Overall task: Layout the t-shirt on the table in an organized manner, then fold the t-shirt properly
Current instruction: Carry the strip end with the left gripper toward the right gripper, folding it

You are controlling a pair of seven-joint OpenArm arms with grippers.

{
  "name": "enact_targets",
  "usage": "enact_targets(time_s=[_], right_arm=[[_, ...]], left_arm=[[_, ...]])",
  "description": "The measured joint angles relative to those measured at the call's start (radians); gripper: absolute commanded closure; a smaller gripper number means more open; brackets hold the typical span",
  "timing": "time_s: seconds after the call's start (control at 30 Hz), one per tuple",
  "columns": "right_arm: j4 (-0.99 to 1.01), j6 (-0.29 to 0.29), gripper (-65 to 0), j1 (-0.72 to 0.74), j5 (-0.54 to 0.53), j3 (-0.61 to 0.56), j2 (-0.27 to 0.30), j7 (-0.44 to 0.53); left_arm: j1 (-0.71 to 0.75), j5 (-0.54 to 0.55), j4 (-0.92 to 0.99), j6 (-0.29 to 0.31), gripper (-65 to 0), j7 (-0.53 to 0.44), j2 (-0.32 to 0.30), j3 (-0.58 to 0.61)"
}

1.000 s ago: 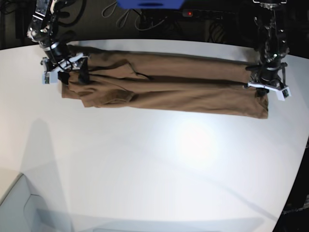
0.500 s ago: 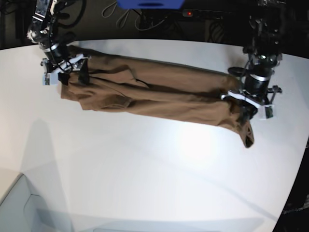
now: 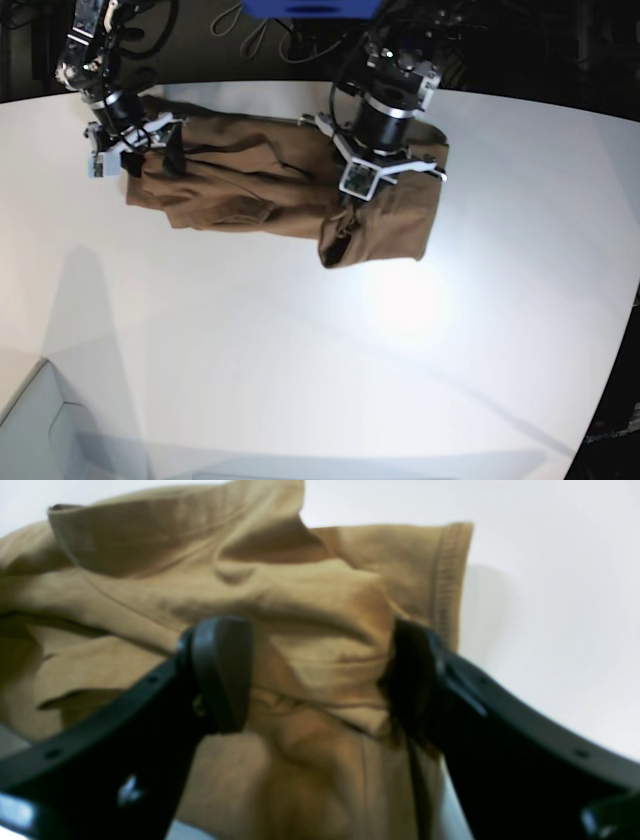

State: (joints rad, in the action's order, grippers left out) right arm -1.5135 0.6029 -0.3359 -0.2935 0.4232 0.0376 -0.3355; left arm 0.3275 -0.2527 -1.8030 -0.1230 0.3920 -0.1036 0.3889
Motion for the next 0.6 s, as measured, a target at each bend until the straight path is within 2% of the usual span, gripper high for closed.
enact_targets(time_s=[0.13, 0.6], right_arm=[[0.0, 0.0, -43.3, 0.0, 0.0, 0.0, 0.001, 0.0], [0.0, -0.001, -43.3, 0.014, 0.005, 0.0, 0.001, -0.012]], left_arm=[[-0.027, -0.023, 0.064, 0.0, -0.1, 0.007, 0.024, 0.018], [-0.075, -0.02, 0.142, -0.002, -0.5, 0.009, 0.026, 0.124]])
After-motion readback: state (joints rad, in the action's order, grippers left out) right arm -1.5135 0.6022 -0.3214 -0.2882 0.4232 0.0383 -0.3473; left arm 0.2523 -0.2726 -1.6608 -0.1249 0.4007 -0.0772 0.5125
